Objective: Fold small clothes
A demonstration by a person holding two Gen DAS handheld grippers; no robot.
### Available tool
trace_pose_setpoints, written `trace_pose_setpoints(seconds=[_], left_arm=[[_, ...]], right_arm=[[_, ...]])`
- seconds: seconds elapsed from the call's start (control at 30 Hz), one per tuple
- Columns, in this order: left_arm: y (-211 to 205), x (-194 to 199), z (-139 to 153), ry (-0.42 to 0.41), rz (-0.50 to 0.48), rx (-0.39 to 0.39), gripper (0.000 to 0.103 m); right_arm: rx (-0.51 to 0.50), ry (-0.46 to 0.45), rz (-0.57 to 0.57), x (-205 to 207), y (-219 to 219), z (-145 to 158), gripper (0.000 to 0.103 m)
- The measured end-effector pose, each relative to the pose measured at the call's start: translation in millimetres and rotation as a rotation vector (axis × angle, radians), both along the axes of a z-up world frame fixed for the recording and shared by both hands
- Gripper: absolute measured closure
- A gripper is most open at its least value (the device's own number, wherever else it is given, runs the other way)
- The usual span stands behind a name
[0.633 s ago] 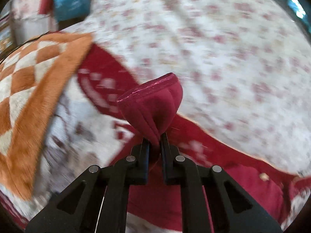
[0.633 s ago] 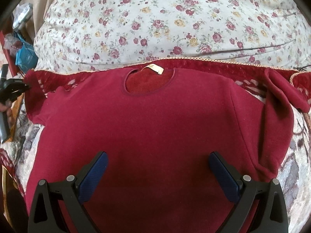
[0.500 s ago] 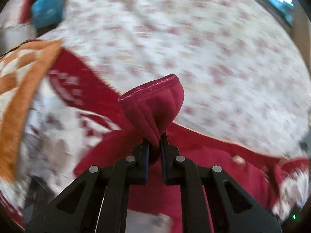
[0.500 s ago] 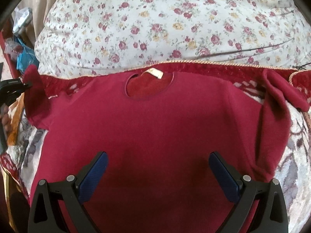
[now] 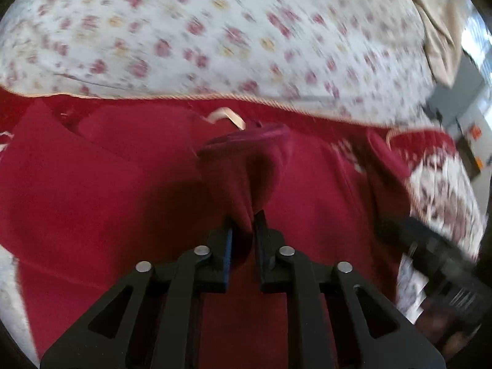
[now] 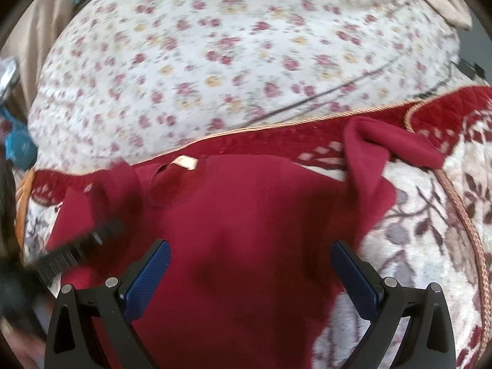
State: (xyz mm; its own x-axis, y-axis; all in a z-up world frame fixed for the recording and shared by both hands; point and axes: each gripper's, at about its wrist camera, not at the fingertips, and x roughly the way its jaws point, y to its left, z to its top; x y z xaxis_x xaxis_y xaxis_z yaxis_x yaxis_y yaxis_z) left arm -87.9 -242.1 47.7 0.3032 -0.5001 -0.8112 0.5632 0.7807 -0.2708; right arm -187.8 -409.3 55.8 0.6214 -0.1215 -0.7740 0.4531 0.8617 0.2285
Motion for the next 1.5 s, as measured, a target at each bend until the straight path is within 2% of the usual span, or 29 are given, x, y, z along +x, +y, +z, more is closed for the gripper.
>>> trace_pose_setpoints(seconds=[0.03, 0.1, 0.13, 0.17, 0.2, 0.27, 0.33, 0.43, 0.53, 0.6, 0.67, 0.73, 0.77, 0.83, 0.9, 1.03, 1.1, 1.2, 1.3, 1.33, 1.37, 1.4, 1.43, 1.5], left_arm=[[-1, -1, -2, 0.009, -0.012, 0.017, 0.088], [8, 0, 2, 0.037, -0.033, -0.006, 0.080], [15, 2, 8, 0.048, -0.033, -0.019, 0.073], [28, 4, 19, 0.043, -0.020, -0.030, 0.060], [38, 4, 27, 0.025, -0.003, -0.032, 0.052], [70, 3, 48, -0.063, 0.038, -0.031, 0.049], [93, 1, 57, -0.144, 0.067, -0.002, 0.045], [132, 7, 57, -0.283, 0.202, 0.120, 0.043], [165, 22, 40, -0.288, 0.315, 0.157, 0.043], [184, 36, 22, -0.196, 0.364, 0.153, 0.043], [194, 44, 11, -0.136, 0.389, 0.139, 0.043], [197, 49, 8, -0.134, 0.414, 0.147, 0.043], [197, 50, 8, -0.147, 0.427, 0.155, 0.043], [202, 49, 11, -0.164, 0.448, 0.159, 0.043], [209, 48, 14, -0.164, 0.467, 0.144, 0.043], [210, 51, 11, -0.144, 0.481, 0.127, 0.043], [208, 52, 11, -0.150, 0.490, 0.147, 0.043], [204, 52, 7, -0.133, 0.484, 0.180, 0.043], [204, 48, 8, -0.126, 0.461, 0.164, 0.043], [203, 47, 9, -0.131, 0.453, 0.160, 0.043], [203, 45, 11, -0.137, 0.438, 0.152, 0.043], [202, 45, 12, -0.137, 0.427, 0.148, 0.043], [200, 44, 13, -0.135, 0.415, 0.146, 0.043], [196, 43, 11, -0.120, 0.383, 0.136, 0.043]], right_arm=[[0.013, -0.003, -0.013, -1, -5, -1, 0.000], [0.045, -0.018, -0.022, -3, -12, -2, 0.000], [0.054, -0.026, -0.020, -3, -12, -1, 0.000], [0.058, -0.037, -0.013, -4, -12, -1, 0.000], [0.061, -0.048, 0.002, -4, -10, 0, 0.000], [0.066, -0.054, 0.040, -2, -4, 0, 0.000], [0.075, -0.060, 0.074, 1, 5, -2, 0.000], [0.081, -0.051, 0.134, 13, 17, -5, 0.000], [0.065, -0.017, 0.177, 29, 29, -11, 0.000], [0.066, 0.029, 0.188, 36, 33, -20, 0.001], [0.058, 0.071, 0.219, 44, 37, -31, 0.017], [0.007, 0.110, 0.263, 52, 44, -41, 0.062], [-0.030, 0.103, 0.282, 54, 48, -43, 0.065], [-0.076, 0.067, 0.308, 53, 54, -41, 0.090], [-0.096, 0.048, 0.317, 51, 54, -30, 0.098], [-0.169, -0.038, 0.270, 38, 37, 8, 0.098], [-0.207, -0.027, 0.211, 31, 21, 14, 0.098], [-0.253, 0.062, 0.108, 28, -5, 1, 0.098], [-0.171, 0.196, 0.083, 35, -26, -28, 0.096], [-0.136, 0.191, 0.075, 34, -28, -27, 0.090], [-0.113, 0.144, 0.071, 32, -27, -18, 0.084], [-0.105, 0.104, 0.074, 31, -24, -9, 0.063], [-0.099, 0.059, 0.088, 31, -16, 3, 0.047], [-0.090, -0.011, 0.180, 43, 9, 24, 0.043]])
